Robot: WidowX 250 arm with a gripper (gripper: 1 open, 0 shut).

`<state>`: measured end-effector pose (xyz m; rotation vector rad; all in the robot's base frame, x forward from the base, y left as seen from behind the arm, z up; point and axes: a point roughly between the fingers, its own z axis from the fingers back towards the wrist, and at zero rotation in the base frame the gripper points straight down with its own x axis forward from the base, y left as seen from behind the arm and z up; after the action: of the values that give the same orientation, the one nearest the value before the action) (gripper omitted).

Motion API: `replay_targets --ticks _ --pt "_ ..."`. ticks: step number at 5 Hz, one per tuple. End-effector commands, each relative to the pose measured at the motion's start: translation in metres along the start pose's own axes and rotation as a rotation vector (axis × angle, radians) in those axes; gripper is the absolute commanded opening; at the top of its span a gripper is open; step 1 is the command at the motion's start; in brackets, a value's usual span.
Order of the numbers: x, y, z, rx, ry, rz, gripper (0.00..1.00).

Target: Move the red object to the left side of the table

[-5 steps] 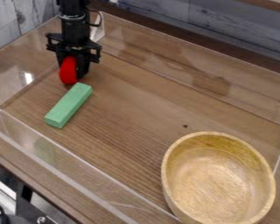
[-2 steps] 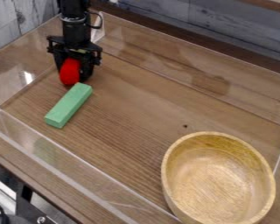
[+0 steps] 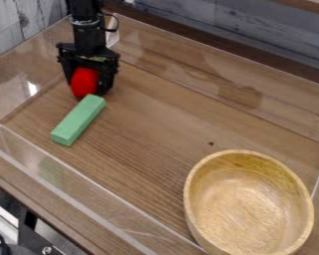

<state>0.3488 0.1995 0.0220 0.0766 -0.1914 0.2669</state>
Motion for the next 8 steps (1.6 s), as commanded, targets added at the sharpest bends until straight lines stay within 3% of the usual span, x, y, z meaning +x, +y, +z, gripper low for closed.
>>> replay_targets --ticks 1,2,8 --pt "0.0171 0.0079 0.0458 0.01 -0.103 0.019 1.0" --pt "0.0188 0.0109 0.0548 0.0 -0.112 0.031 1.0" --pt "0.0174 0.002 0.0511 0.009 -0.098 0.048 1.0"
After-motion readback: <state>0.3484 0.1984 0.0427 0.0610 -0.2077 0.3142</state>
